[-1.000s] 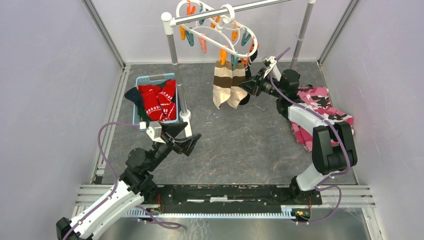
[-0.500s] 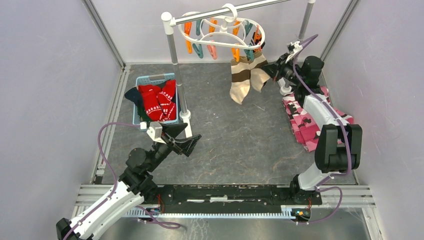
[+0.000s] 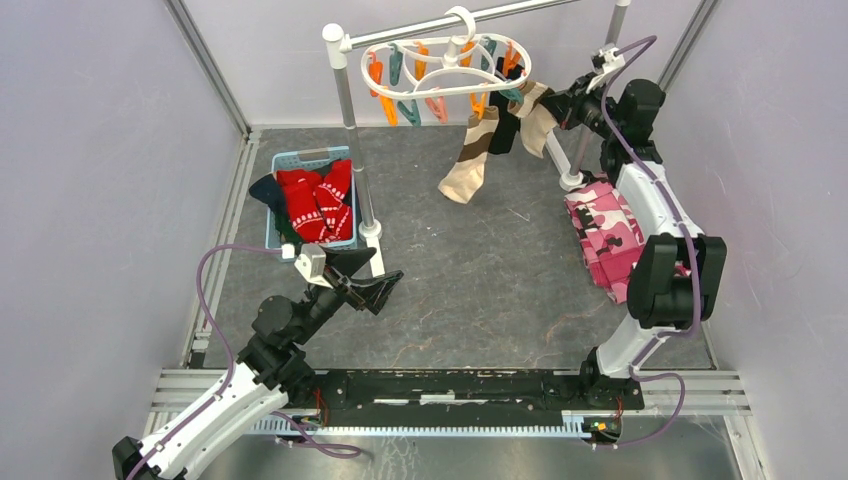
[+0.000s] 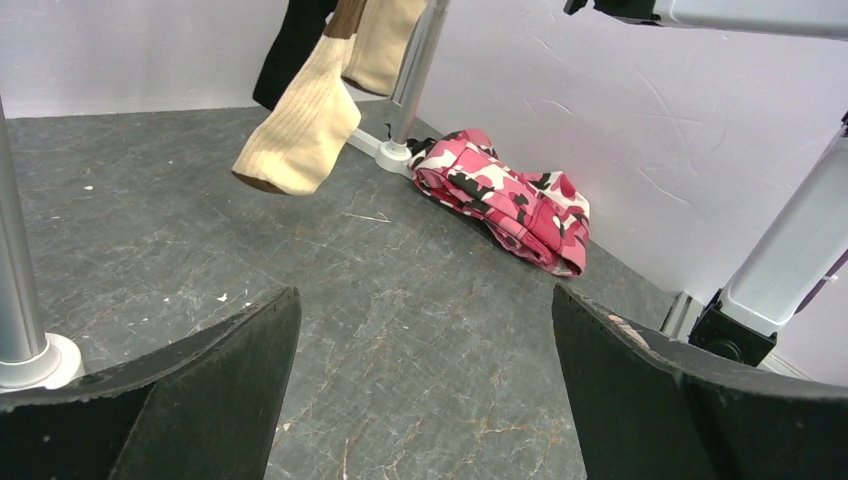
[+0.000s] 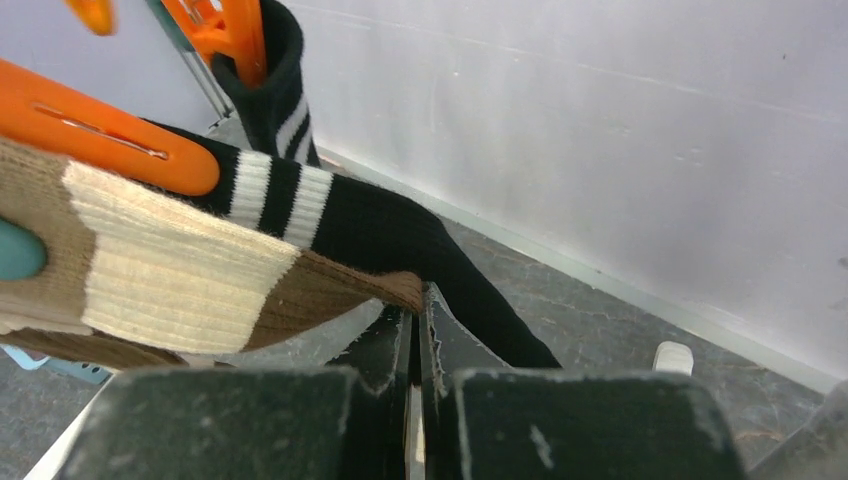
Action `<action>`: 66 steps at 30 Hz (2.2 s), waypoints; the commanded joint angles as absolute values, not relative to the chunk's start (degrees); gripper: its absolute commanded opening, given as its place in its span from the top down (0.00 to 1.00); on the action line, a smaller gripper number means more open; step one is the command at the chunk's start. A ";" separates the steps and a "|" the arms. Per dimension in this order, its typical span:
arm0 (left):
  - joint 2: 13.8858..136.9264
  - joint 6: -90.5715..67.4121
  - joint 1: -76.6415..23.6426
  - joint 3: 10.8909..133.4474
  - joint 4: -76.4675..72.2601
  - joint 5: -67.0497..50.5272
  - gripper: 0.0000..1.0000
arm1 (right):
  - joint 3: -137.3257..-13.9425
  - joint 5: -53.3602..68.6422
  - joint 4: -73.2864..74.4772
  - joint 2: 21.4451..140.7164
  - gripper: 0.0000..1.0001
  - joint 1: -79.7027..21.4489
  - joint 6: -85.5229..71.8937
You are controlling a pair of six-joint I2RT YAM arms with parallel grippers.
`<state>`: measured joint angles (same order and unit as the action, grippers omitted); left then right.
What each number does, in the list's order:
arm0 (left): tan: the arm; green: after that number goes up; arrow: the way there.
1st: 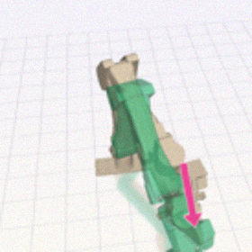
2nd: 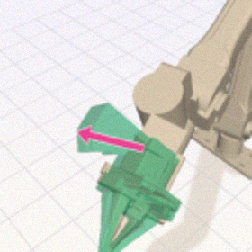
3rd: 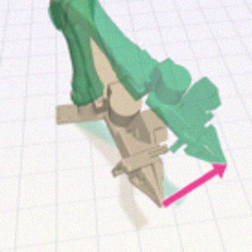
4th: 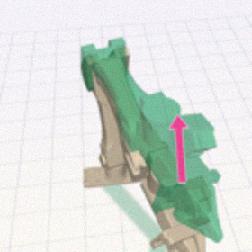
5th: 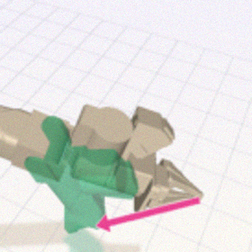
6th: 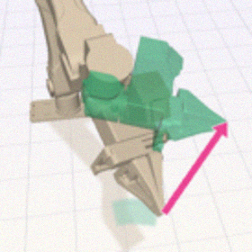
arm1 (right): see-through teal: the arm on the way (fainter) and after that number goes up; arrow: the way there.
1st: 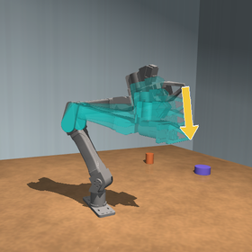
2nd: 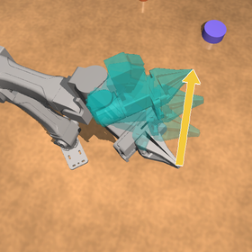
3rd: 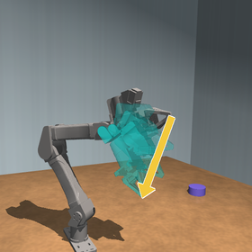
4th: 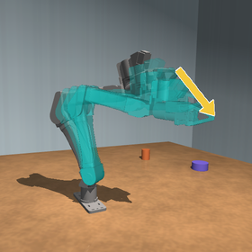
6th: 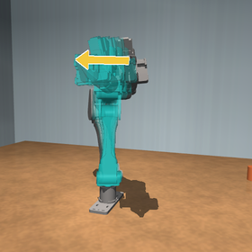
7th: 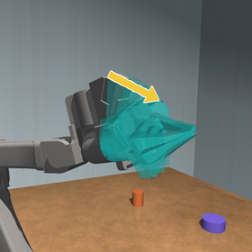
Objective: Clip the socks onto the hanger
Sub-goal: Rotate the hanger at the clothesline.
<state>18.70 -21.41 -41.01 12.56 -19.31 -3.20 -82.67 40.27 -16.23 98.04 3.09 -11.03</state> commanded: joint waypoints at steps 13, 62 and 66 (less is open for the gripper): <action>22.87 -23.18 -41.20 14.07 -24.09 -4.92 0.00 | -88.22 28.88 -14.48 102.40 0.99 1.75 -9.50; 30.55 -24.62 -41.22 13.31 -29.53 -5.14 0.00 | -99.19 11.37 -11.11 111.01 0.69 -13.69 5.31; 30.26 -24.52 -41.19 12.79 -29.61 -5.01 0.00 | -92.75 12.66 -12.63 105.85 0.58 -12.61 5.77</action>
